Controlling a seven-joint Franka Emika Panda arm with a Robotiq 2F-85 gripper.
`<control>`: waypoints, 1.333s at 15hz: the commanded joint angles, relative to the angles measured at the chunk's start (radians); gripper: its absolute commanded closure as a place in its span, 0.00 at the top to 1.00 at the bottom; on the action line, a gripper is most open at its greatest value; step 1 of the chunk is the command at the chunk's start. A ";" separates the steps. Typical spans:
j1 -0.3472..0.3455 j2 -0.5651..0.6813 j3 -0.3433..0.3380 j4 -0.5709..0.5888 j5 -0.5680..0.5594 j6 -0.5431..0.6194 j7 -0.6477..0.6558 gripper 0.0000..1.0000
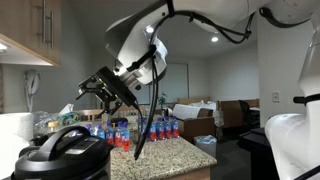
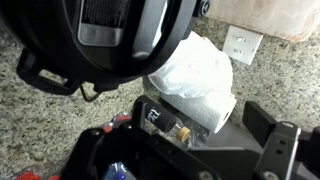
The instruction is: Put the black lid on the rice cooker on the left
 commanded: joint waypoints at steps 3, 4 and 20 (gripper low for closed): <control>-0.083 -0.035 -0.059 -0.048 -0.038 -0.022 -0.004 1.00; -0.096 -0.035 -0.071 -0.054 -0.042 -0.023 -0.003 1.00; -0.367 0.029 -0.061 -0.055 -0.187 -0.092 0.020 1.00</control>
